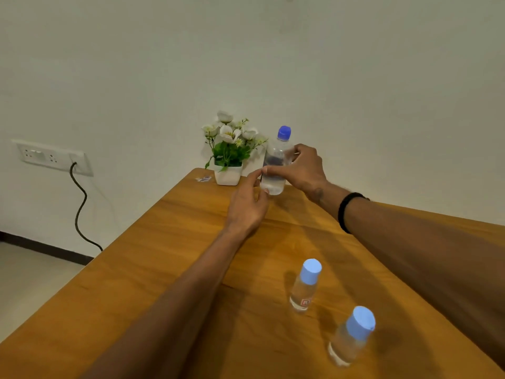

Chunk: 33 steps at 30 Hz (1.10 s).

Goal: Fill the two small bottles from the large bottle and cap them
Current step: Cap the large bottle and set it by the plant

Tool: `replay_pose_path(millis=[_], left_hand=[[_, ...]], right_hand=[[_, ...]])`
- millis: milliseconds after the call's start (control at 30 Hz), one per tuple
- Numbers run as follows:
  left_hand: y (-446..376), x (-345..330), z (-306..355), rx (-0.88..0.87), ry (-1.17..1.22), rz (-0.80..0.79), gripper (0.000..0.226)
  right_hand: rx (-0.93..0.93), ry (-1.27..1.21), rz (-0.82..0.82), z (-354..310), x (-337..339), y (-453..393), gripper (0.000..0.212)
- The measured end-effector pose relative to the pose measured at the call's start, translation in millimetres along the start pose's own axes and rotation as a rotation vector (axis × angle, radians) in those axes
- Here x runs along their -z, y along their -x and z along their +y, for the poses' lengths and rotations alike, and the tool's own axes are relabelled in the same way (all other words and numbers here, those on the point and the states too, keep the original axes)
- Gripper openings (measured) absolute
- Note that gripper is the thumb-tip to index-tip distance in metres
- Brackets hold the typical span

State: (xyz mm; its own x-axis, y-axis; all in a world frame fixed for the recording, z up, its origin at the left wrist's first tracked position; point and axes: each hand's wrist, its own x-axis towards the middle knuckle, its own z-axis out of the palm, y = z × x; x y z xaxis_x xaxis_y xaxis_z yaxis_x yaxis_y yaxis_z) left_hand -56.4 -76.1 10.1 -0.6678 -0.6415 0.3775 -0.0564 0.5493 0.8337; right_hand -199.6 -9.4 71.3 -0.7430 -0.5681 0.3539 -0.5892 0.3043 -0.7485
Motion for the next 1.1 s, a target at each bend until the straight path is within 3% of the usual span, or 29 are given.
replay_pose_path(millis=[567,733,833,933,1100], left_hand=[[-10,-14,-18,0.010,-0.012,-0.019,0.069],[-4,-9,-13,0.047,0.042,0.104,0.053],[9,0,-7,0.081,0.088,0.211,0.044],[39,17,8,0.084,0.049,0.074,0.040],[93,64,37,0.146,0.003,-0.366,0.048]], right_hand=[[-0.076,0.056,0.002,5,-33,-26,0.069],[-0.147,-0.028,-0.056,9,-16,-8,0.094],[-0.197,-0.053,-0.098,10,11,35,0.056],[-0.237,-0.137,-0.144,12,59,100,0.032],[-0.279,-0.236,-0.247,12,133,202,0.047]])
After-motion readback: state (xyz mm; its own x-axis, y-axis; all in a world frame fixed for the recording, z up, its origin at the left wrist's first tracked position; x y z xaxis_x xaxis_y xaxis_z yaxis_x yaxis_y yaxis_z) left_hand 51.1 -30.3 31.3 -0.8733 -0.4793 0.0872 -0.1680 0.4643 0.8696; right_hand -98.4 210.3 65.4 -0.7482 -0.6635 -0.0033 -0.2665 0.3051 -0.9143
